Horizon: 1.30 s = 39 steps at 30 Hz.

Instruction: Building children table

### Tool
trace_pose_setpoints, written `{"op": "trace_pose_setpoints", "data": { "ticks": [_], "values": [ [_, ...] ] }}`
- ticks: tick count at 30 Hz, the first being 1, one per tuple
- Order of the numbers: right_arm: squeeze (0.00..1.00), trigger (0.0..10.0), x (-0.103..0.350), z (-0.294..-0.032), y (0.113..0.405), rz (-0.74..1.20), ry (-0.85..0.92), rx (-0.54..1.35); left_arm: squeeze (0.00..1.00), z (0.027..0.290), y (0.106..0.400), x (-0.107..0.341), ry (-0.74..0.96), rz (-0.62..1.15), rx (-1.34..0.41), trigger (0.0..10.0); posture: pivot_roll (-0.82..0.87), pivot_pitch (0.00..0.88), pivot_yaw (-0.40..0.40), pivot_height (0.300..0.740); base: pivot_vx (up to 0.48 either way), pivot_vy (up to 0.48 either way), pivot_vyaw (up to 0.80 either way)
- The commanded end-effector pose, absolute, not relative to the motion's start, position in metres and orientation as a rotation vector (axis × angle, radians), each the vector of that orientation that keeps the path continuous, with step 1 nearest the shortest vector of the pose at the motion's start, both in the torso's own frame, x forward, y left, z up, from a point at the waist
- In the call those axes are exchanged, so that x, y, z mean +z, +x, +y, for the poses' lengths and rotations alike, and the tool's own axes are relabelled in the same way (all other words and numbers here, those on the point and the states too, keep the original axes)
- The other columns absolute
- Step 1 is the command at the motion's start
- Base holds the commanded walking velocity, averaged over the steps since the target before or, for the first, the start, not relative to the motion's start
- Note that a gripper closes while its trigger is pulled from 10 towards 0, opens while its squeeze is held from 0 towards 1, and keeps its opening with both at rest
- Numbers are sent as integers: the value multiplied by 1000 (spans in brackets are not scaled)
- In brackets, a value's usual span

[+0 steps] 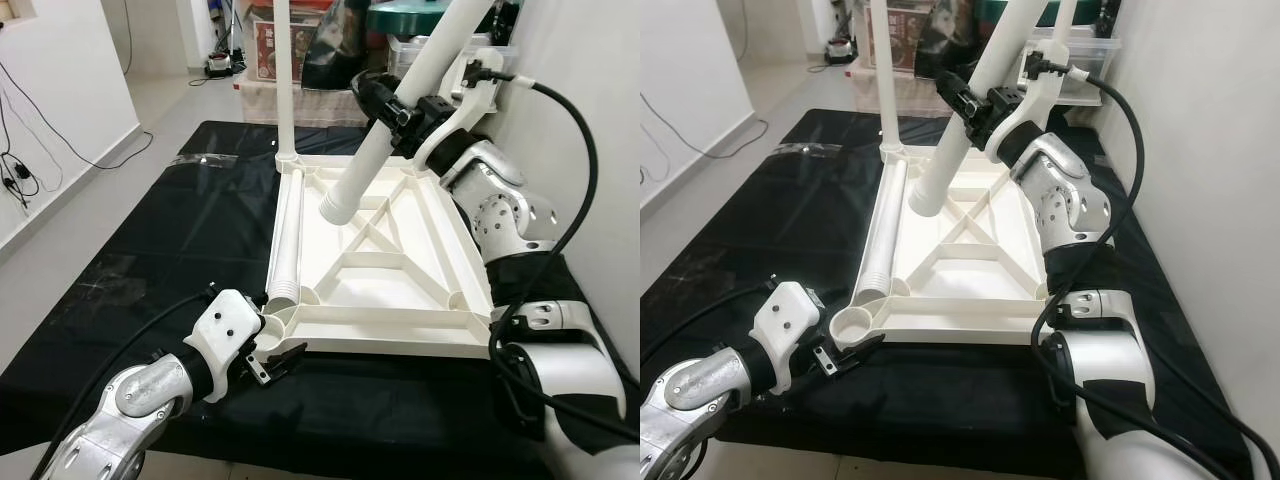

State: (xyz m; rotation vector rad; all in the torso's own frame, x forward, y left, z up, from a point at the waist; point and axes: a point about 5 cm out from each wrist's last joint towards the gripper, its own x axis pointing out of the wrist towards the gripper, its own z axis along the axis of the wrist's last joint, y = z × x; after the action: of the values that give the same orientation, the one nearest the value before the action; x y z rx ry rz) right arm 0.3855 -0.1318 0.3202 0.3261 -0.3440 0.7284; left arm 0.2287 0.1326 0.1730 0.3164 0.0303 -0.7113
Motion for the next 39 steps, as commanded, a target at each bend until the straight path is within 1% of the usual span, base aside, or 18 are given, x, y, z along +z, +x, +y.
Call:
{"op": "trace_pose_setpoints", "data": {
  "ticks": [1, 4, 13, 15, 17, 19, 21, 22, 24, 25, 27, 29, 30, 31, 32, 34, 39],
  "values": [
    [0, 0, 324, -128, 384, -364, 362, 781, 0, 133, 226, 171, 297, 43, -709, 10000, 98, 0, -89, 740, 0, 0, 0],
    [0, 0, 318, -118, 383, -348, 366, 825, 0, 131, 222, 167, 302, 64, -721, 10000, 100, 0, -88, 740, 0, 0, 0],
    [0, 0, 314, -111, 385, -344, 379, 855, 0, 133, 222, 167, 299, 73, -714, 10000, 102, 0, -88, 740, 0, 0, 0],
    [0, 0, 313, -107, 383, -356, 389, 899, 0, 134, 222, 166, 299, 77, -710, 10000, 103, 0, -88, 740, 0, 0, 0],
    [0, 0, 313, -107, 383, -356, 389, 899, 0, 134, 222, 166, 299, 77, -710, 10000, 103, 0, -88, 740, 0, 0, 0],
    [0, 0, 316, -104, 370, -399, 462, 1085, 0, 134, 221, 165, 297, 82, -709, 10000, 106, 0, -90, 740, 0, 0, 0],
    [0, 0, 316, -104, 370, -399, 462, 1085, 0, 134, 221, 165, 297, 82, -709, 10000, 106, 0, -90, 740, 0, 0, 0],
    [0, 0, 321, -105, 361, -434, 509, 1195, 0, 134, 220, 164, 297, 87, -712, 10000, 108, 0, -91, 740, 0, 0, 0],
    [0, 0, 321, -105, 361, -434, 509, 1195, 0, 134, 220, 164, 297, 87, -712, 10000, 108, 0, -91, 740, 0, 0, 0],
    [0, 0, 328, -106, 350, -473, 550, 1326, 0, 134, 219, 162, 297, 95, -718, 10000, 109, 0, -92, 740, 0, 0, 0],
    [0, 0, 328, -106, 350, -473, 550, 1326, 0, 134, 219, 162, 297, 95, -718, 10000, 109, 0, -92, 740, 0, 0, 0],
    [0, 0, 341, -105, 331, -541, 564, 1543, 0, 133, 216, 159, 296, 115, -736, 10000, 109, 0, -93, 740, 0, 0, 0],
    [0, 0, 341, -105, 331, -541, 564, 1543, 0, 133, 216, 159, 296, 115, -736, 10000, 109, 0, -93, 740, 0, 0, 0],
    [0, 0, 344, -104, 326, -560, 552, 1612, 0, 132, 214, 157, 296, 125, -742, 10000, 112, 0, -96, 740, 0, 0, 0],
    [0, 0, 344, -104, 326, -560, 552, 1612, 0, 132, 214, 157, 296, 125, -742, 10000, 112, 0, -96, 740, 0, 0, 0],
    [0, 0, 342, -100, 319, -567, 513, 1698, 0, 131, 213, 156, 294, 133, -750, 10000, 117, 0, -98, 740, 0, 0, 0],
    [0, 0, 333, -96, 315, -546, 468, 1751, 0, 131, 210, 157, 273, 133, -766, 10000, 117, 0, -96, 740, 0, 0, 0]
  ]
}}
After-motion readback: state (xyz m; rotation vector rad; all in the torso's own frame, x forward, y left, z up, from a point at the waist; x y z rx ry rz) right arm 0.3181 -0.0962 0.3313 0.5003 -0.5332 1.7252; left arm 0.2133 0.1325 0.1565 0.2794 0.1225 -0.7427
